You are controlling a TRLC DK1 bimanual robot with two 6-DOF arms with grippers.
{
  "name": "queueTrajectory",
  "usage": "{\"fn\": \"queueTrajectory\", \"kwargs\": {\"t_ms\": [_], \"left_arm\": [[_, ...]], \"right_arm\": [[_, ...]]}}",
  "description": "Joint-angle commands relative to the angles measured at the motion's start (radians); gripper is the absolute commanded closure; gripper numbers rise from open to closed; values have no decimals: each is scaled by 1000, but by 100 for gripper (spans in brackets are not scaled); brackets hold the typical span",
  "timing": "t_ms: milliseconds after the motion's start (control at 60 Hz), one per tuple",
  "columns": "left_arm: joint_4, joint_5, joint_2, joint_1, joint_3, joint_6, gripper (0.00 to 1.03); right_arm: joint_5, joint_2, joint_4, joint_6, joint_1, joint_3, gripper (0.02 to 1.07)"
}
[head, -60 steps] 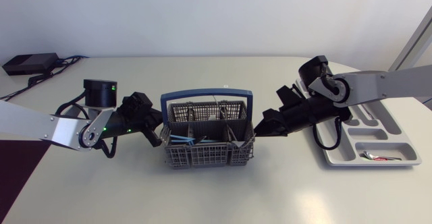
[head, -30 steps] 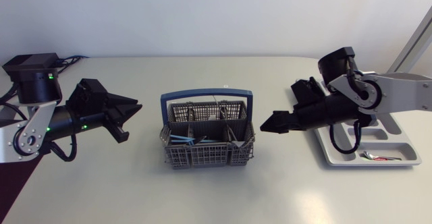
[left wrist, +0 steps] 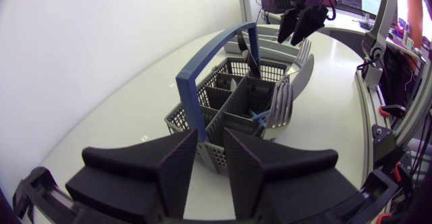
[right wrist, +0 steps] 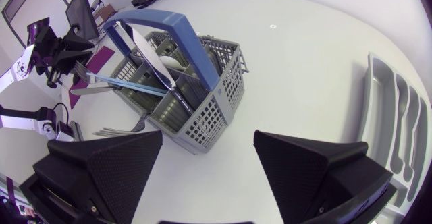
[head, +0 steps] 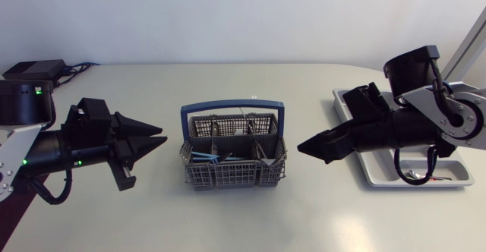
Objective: Sort the cutlery from the basket into the organizer compartments.
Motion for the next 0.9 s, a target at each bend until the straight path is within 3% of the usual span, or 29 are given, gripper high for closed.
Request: {"fn": "queueTrajectory", "kwargs": {"t_ms": [0,250,417,667,883], "left_arm": [[-54,8,-25,-5,25,10,74],[-197,12,-112,-36,62,60,74],[-291,12,-118,-83,107,60,74],[-401,12,-118,-109,168,74,74],[-435,12,-111,-145,191,122,74]], "right_arm": [[6,-11,-19,-17,10,-23,8],[55,-32,-35,-19,73,-23,8],[175,-78,-77,-59,149,-2,7],[197,-117,-186,-77,189,61,7],[200,-143,-224,-76,223,72,7]]}}
